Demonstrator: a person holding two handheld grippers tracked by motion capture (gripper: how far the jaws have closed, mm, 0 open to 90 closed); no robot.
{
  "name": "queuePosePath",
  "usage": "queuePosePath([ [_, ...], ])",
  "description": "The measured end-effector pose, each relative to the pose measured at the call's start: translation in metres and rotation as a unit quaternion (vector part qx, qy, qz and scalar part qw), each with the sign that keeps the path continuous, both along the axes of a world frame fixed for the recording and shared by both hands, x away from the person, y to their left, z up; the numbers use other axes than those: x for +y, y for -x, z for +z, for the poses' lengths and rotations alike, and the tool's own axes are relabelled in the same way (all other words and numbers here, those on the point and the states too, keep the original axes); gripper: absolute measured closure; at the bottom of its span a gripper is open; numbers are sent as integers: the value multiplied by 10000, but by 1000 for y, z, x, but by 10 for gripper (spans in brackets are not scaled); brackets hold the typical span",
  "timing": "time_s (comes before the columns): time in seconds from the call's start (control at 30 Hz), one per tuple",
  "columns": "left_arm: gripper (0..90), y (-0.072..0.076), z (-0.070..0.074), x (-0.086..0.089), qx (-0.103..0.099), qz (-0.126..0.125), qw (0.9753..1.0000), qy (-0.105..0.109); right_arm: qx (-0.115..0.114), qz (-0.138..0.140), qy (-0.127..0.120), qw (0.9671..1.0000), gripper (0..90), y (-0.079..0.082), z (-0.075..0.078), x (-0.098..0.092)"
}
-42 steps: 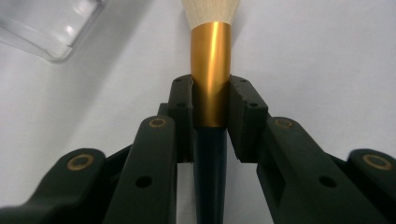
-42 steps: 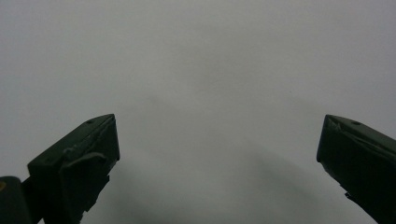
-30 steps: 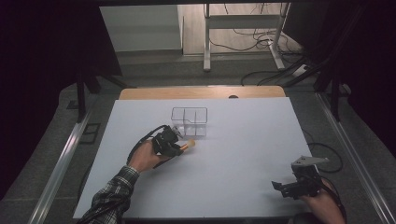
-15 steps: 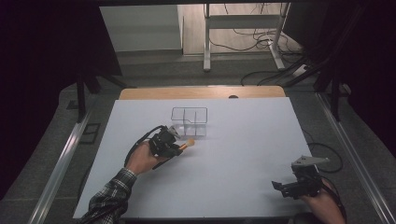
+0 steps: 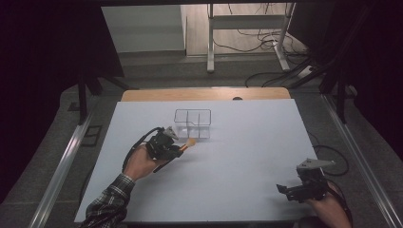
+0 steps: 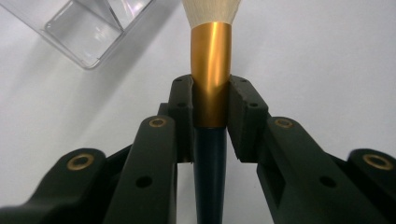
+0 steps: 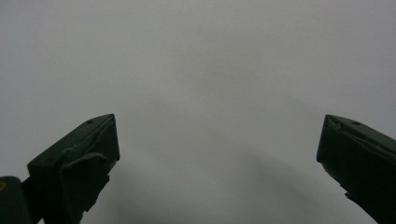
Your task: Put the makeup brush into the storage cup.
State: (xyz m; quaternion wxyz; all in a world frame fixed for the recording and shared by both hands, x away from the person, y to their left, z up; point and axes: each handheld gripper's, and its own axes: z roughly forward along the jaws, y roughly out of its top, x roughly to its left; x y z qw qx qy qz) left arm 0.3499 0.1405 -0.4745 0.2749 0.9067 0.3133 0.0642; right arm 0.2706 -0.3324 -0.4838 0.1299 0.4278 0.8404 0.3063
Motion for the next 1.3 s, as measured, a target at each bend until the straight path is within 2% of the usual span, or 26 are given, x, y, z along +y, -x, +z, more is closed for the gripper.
queuePosePath([
  [0.23,732,5,7,6,-86,40,9997,230,-8,4,-2,10000,0,0,0,0],
  [0.67,731,16,13,12,-178,100,9988,453,-6,-5,-12,10000,0,0,1,0],
  [1.0,731,25,20,17,-317,229,9957,842,-17,14,0,10000,0,0,1,0],
  [1.1,732,28,23,19,-433,303,9943,925,-21,15,-1,10000,0,0,1,0],
  [1.3,731,30,26,22,-490,363,9925,1059,-24,17,-7,10000,0,0,1,0],
])
